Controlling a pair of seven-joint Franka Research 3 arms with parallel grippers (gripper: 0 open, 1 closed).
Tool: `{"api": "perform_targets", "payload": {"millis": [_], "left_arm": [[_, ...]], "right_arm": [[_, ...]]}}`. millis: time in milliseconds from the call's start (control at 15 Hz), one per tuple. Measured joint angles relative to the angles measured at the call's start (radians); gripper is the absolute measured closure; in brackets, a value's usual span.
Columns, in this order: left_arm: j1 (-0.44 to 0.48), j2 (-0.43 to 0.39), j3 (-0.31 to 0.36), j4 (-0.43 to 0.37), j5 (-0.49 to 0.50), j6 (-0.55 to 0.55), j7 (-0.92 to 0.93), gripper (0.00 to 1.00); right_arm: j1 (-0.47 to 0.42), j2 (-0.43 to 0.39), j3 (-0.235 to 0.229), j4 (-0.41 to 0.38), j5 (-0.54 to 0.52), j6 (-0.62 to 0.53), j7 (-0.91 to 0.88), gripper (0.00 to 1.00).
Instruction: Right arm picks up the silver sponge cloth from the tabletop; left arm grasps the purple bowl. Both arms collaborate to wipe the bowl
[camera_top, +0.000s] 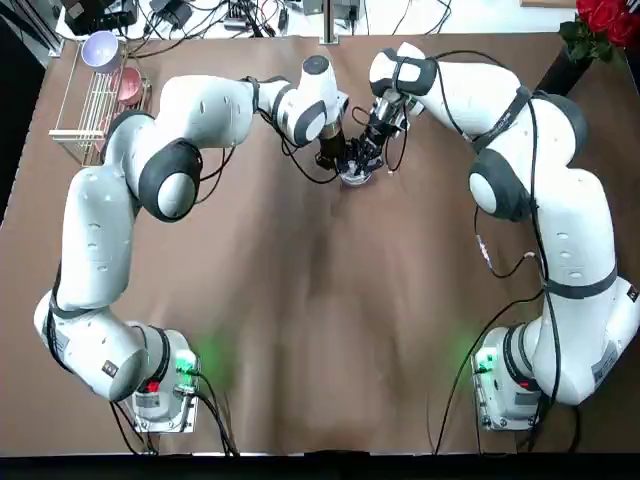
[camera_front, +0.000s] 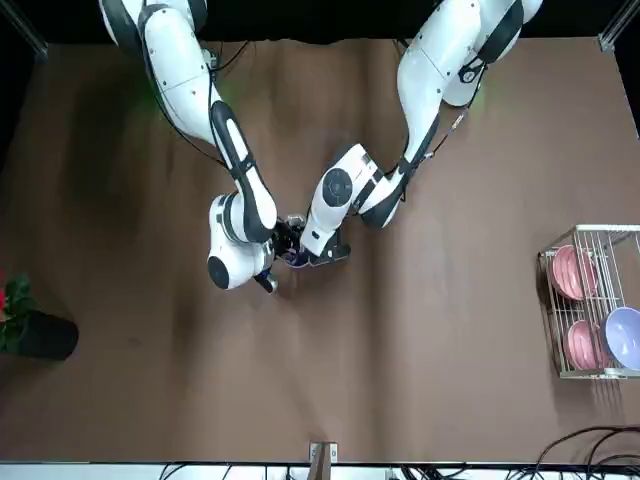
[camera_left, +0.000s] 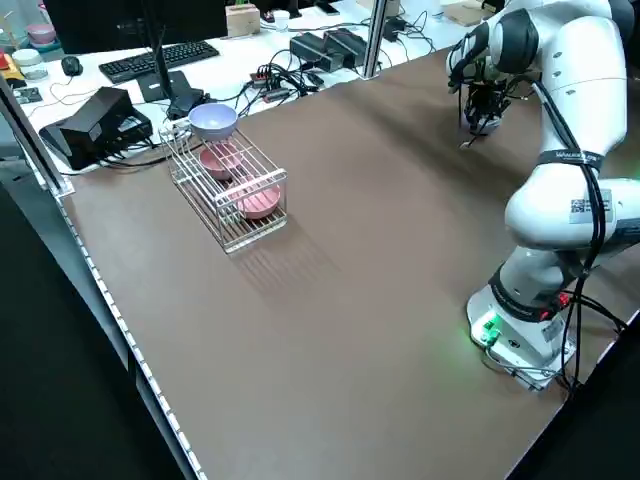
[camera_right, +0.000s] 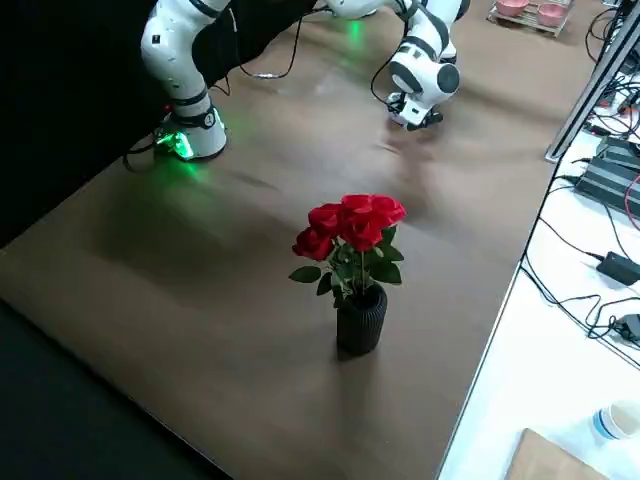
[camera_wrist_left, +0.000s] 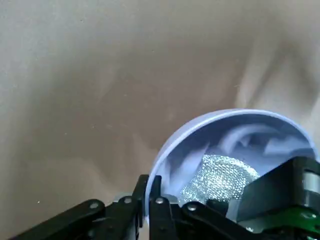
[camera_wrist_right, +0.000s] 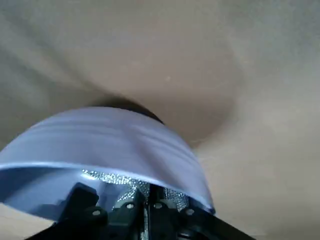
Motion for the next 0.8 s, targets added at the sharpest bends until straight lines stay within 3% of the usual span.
{"api": "perform_targets", "payload": {"millis": [467, 600, 800], "left_arm": [[0.002, 0.002, 0.004, 0.005, 0.000, 0.005, 0.000, 0.95], [0.002, 0.002, 0.004, 0.005, 0.000, 0.005, 0.000, 0.95], [0.002, 0.003, 0.004, 0.005, 0.000, 0.004, 0.000, 0.95]], "right_arm": [[0.000, 0.000, 0.003, 0.006, 0.001, 0.138, -0.002, 0.96], [0.000, 0.000, 0.002, 0.006, 0.001, 0.122, -0.004, 0.96], [-0.004, 0.000, 0.000, 0.005, 0.001, 0.003, -0.006, 0.96]]}}
